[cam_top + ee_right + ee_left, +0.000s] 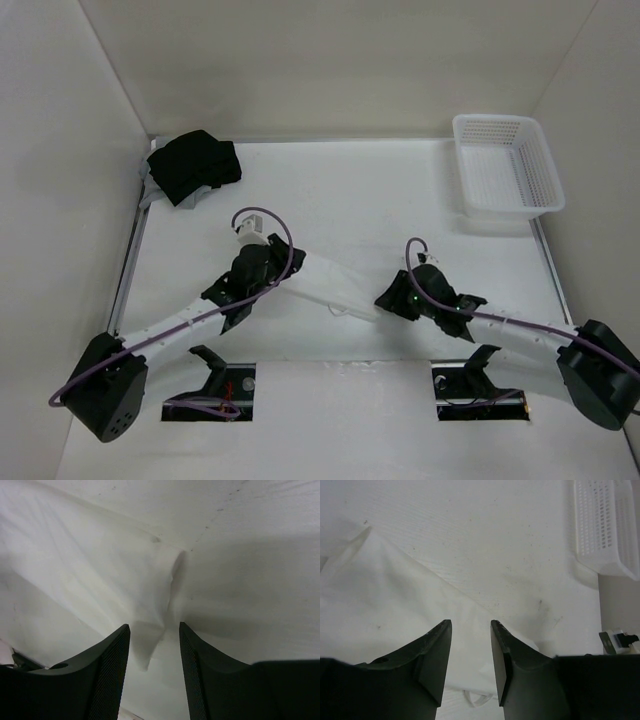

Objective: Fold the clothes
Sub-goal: Fold the tank top

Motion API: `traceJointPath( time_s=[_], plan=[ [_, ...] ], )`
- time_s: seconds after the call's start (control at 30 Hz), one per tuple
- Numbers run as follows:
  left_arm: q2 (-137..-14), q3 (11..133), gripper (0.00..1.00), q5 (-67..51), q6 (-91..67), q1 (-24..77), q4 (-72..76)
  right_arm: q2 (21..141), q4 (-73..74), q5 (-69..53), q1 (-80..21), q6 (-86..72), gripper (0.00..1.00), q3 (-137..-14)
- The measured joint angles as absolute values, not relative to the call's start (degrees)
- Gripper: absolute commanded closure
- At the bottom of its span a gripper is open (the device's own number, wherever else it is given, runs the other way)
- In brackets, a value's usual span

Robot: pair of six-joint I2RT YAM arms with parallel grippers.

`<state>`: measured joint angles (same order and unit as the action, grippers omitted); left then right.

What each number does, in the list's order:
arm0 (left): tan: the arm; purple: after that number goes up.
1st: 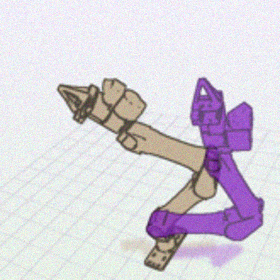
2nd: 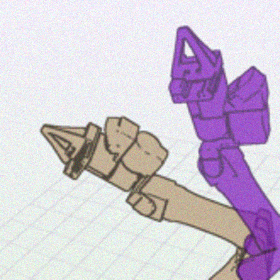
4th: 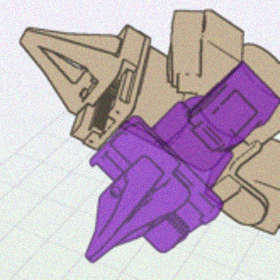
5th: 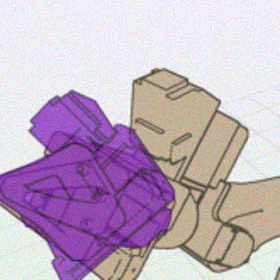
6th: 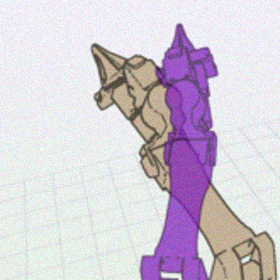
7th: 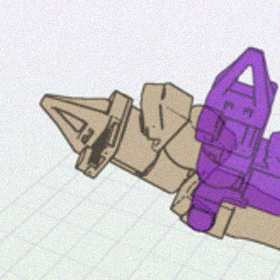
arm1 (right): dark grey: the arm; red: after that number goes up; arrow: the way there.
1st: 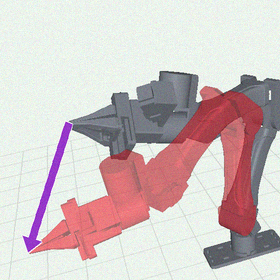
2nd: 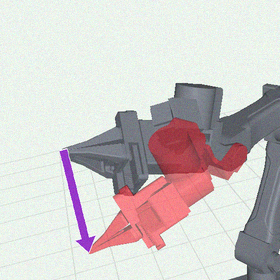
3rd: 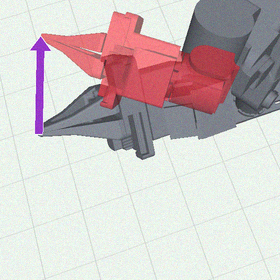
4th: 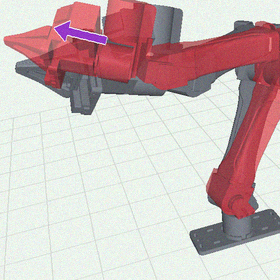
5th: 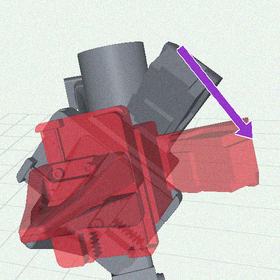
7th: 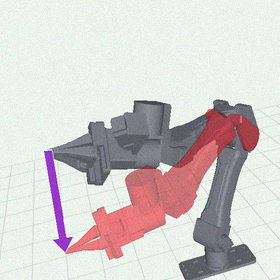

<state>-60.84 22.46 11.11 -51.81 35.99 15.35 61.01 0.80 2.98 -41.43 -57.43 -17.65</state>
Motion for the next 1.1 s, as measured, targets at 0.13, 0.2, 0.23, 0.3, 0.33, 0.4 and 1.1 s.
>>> traceJointPath(
  time_s=[0.13,0.2,0.23,0.3,0.33,0.4,1.1],
  plan=[
    [-57.3,22.5,0.63,10.9,-50.5,35.1,13.8,66.5,-3.9,2.2,-41.3,-58.5,0.73,-18.8],
    [-55.9,22.5,0.63,10.9,-50.1,33.9,13.0,69.8,-7.0,1.4,-40.8,-59.3,0.87,-19.1],
    [-55.3,22.5,0.63,10.9,-50.0,33.3,12.6,70.6,-8.3,1.1,-40.4,-59.9,0.92,-18.9],
    [-54.0,22.5,0.63,10.9,-49.8,32.4,11.7,70.4,-9.5,1.1,-39.5,-60.5,0.96,-18.0],
    [-53.3,22.5,0.63,10.9,-49.8,32.1,11.3,69.4,-9.4,1.3,-39.0,-60.8,0.98,-17.4],
    [-52.2,22.5,0.63,10.8,-49.6,31.9,10.5,64.9,-6.7,2.5,-38.4,-60.9,0.98,-16.1],
    [-46.0,22.7,0.55,8.6,-48.8,27.3,5.5,81.3,19.9,9.0,-48.4,-49.5,0.96,-58.8]
  ],
)
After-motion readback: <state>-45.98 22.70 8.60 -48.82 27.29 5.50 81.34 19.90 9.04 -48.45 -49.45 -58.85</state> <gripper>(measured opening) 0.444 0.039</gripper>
